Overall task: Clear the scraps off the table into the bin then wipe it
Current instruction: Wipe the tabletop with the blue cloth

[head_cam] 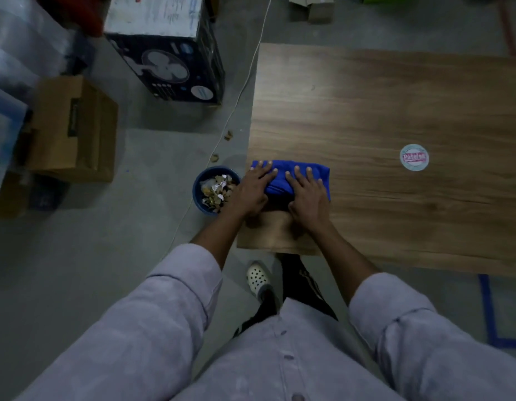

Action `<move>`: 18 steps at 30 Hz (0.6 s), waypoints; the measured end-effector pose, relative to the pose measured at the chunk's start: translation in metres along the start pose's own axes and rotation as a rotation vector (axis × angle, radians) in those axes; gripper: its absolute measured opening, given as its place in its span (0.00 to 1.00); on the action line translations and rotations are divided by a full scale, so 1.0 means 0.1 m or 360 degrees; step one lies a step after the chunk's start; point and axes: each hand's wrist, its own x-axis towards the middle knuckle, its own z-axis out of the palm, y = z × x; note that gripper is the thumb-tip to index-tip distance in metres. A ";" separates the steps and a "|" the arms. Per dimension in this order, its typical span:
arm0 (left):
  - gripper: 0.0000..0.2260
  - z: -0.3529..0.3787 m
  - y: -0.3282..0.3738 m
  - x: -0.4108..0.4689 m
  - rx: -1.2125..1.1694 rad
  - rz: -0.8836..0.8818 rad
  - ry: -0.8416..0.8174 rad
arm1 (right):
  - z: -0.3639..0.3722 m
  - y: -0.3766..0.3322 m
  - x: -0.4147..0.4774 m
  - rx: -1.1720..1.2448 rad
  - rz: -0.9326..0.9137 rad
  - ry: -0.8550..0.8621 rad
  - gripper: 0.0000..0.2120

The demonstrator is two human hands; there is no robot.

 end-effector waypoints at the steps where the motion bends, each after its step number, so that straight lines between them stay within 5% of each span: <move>1: 0.34 0.03 0.02 -0.12 -0.0008 0.0010 -0.0015 | 0.04 -0.03 -0.13 -0.0032 0.0001 -0.0024 0.40; 9: 0.17 -0.53 0.28 -0.28 -0.0053 -0.0205 -0.0288 | -0.61 -0.11 -0.23 -0.0188 -0.0049 -0.0200 0.20; 13: 0.27 -0.34 0.33 -0.38 0.0013 -0.0060 0.0096 | -0.51 -0.11 -0.27 -0.0154 -0.0046 -0.0059 0.28; 18: 0.33 0.25 0.09 -0.70 0.0042 -0.0031 -0.0106 | 0.25 -0.12 -0.62 -0.0241 0.0031 -0.0148 0.37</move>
